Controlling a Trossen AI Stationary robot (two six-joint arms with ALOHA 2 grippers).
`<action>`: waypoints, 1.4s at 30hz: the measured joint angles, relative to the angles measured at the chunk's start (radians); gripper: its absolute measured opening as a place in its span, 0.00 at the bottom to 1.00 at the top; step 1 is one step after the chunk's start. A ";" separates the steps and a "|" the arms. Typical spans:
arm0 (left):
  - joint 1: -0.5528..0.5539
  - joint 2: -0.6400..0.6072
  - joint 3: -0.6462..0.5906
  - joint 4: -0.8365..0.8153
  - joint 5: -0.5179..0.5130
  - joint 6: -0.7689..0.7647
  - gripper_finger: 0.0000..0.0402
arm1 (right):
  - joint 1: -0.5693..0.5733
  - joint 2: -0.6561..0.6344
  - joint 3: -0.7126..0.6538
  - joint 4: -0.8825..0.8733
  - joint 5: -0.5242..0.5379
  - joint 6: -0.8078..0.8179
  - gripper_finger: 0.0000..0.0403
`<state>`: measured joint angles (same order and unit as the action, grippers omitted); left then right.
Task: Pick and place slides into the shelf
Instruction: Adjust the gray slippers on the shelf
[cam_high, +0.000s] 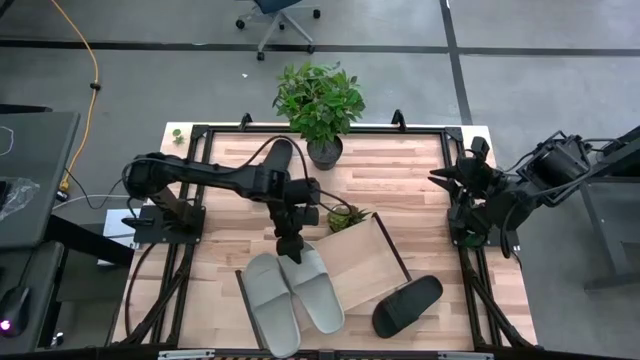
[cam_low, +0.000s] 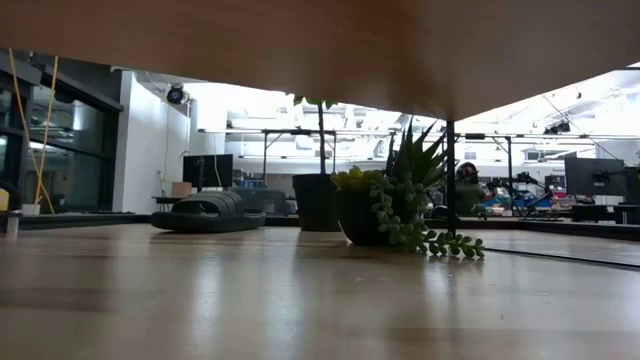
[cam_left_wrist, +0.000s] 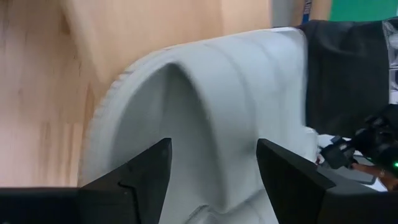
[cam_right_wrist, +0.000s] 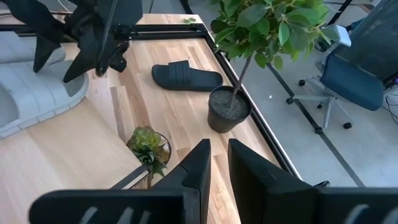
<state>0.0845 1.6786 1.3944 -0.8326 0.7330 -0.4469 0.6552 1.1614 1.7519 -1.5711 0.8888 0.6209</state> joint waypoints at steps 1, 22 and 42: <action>0.000 -0.002 0.001 0.004 0.002 0.000 0.55 | 0.000 0.000 0.000 0.000 -0.002 0.000 0.11; 0.001 -0.002 0.001 -0.001 0.035 0.032 0.02 | 0.000 0.000 0.000 0.000 -0.001 0.000 0.11; 0.001 -0.002 0.001 -0.072 0.077 0.083 0.01 | 0.000 0.000 0.000 0.000 0.012 0.000 0.11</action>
<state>0.0853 1.6764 1.3956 -0.9049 0.8101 -0.3637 0.6556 1.1618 1.7519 -1.5711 0.9012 0.6205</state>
